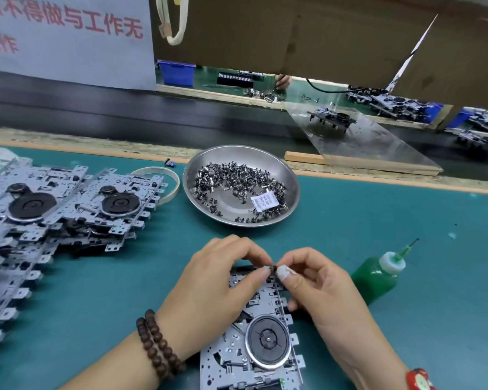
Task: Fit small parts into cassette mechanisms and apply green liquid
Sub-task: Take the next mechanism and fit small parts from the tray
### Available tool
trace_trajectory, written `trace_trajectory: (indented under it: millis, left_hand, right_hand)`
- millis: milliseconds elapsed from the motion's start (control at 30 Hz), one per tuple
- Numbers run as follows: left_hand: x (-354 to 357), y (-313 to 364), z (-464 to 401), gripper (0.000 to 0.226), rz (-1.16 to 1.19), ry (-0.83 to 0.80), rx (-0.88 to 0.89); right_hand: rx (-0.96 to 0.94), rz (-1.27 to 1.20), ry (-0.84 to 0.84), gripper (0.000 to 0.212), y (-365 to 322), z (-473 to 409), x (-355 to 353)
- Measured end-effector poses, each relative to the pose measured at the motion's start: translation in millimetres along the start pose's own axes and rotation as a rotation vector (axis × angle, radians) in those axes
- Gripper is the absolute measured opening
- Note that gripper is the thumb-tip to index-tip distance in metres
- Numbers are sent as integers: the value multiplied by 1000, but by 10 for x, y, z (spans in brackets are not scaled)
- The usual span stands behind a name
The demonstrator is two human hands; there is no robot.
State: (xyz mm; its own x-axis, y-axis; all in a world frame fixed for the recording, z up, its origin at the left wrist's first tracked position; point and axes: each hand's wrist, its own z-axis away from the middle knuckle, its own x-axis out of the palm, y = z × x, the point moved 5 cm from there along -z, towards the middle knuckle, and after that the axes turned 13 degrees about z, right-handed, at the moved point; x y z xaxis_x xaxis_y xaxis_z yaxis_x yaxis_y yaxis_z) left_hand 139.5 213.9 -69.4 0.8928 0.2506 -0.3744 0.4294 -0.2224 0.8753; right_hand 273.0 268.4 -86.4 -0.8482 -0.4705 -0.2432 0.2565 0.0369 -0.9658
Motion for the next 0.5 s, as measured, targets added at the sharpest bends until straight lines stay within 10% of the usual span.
trace_trajectory:
  millis: [500]
  left_hand:
    - [15,-29,-8,8,11,47,-50]
  right_hand:
    - [-31,8,35,8,-69,24,20]
